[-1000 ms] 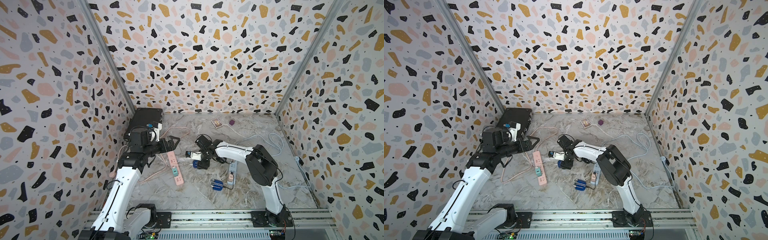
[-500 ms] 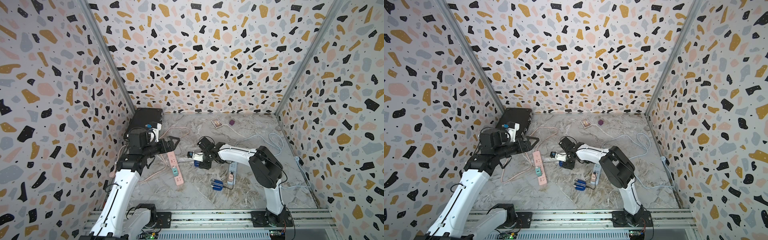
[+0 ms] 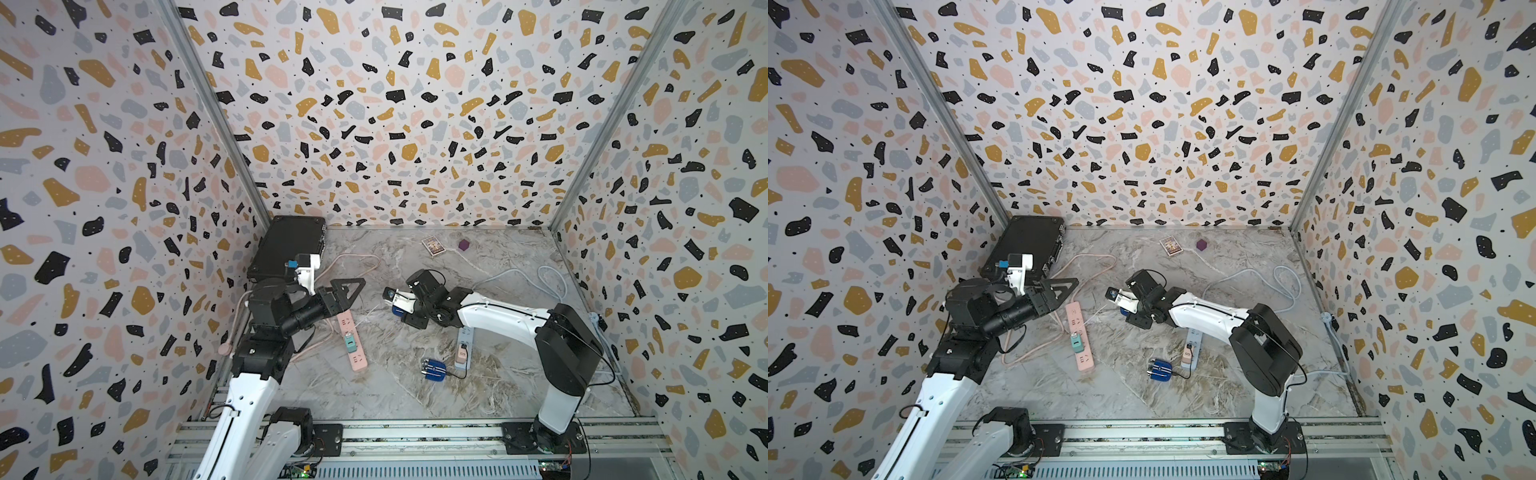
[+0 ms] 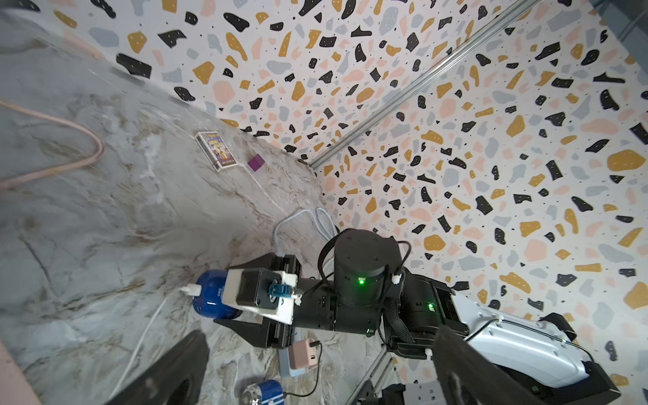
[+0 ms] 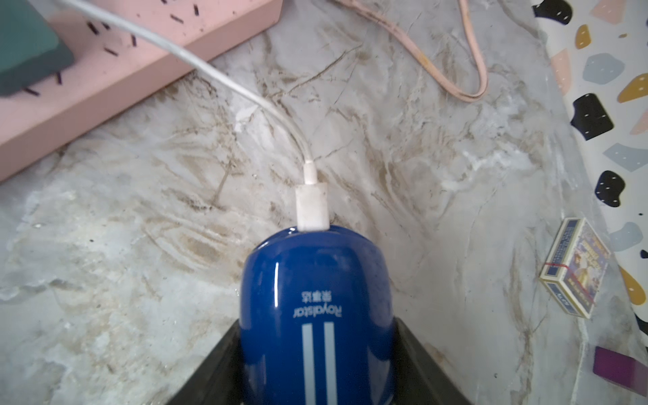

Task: Unplug the electric shaver
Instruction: Pick up the electric shaver from the center of the board, then remove the charging cable from the electric shaver.

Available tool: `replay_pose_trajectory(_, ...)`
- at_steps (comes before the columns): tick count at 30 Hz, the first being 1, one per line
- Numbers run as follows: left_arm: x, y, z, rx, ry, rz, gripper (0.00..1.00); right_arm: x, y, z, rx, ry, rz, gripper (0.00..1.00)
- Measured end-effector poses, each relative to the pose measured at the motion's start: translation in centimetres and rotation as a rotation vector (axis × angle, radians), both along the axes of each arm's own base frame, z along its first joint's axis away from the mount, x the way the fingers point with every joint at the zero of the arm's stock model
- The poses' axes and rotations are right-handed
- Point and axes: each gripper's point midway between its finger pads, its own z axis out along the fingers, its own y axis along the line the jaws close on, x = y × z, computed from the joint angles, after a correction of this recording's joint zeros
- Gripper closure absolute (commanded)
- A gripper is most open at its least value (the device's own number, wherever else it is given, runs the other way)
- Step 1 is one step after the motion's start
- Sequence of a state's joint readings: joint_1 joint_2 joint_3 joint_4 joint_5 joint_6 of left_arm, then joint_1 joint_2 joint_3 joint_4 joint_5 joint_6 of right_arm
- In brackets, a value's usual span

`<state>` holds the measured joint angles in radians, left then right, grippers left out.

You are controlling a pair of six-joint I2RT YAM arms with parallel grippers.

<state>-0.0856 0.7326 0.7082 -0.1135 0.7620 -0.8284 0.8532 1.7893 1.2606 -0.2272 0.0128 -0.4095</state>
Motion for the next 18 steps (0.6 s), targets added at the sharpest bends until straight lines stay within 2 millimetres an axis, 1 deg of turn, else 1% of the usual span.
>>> replay_pose_trajectory(3, -0.2, 0.0, -2.0, -0.039, 0.063, 0.013, 0.01, 0.1, 0.0, 0.7, 0.030, -0.011, -0.019, 0.57)
replay_pose_trajectory(5, -0.1, -0.1, -2.6, -0.058, 0.087, 0.014, 0.01, 0.1, -0.1, 1.2, 0.045, -0.017, -0.031, 0.54)
replay_pose_trajectory(11, 0.1, -0.8, -2.4, -0.101, 0.084, 0.012, 0.04, -0.2, -0.9, 2.2, 0.073, -0.036, -0.062, 0.54)
replay_pose_trajectory(13, 0.2, -1.3, -2.8, -0.112, 0.089, 0.007, 0.06, -0.1, -0.9, 2.5, 0.085, -0.040, -0.073, 0.55)
replay_pose_trajectory(18, -0.2, -3.1, -5.9, -0.107, 0.154, -0.001, 0.07, -0.3, -1.6, 2.5, 0.103, -0.048, -0.102, 0.54)
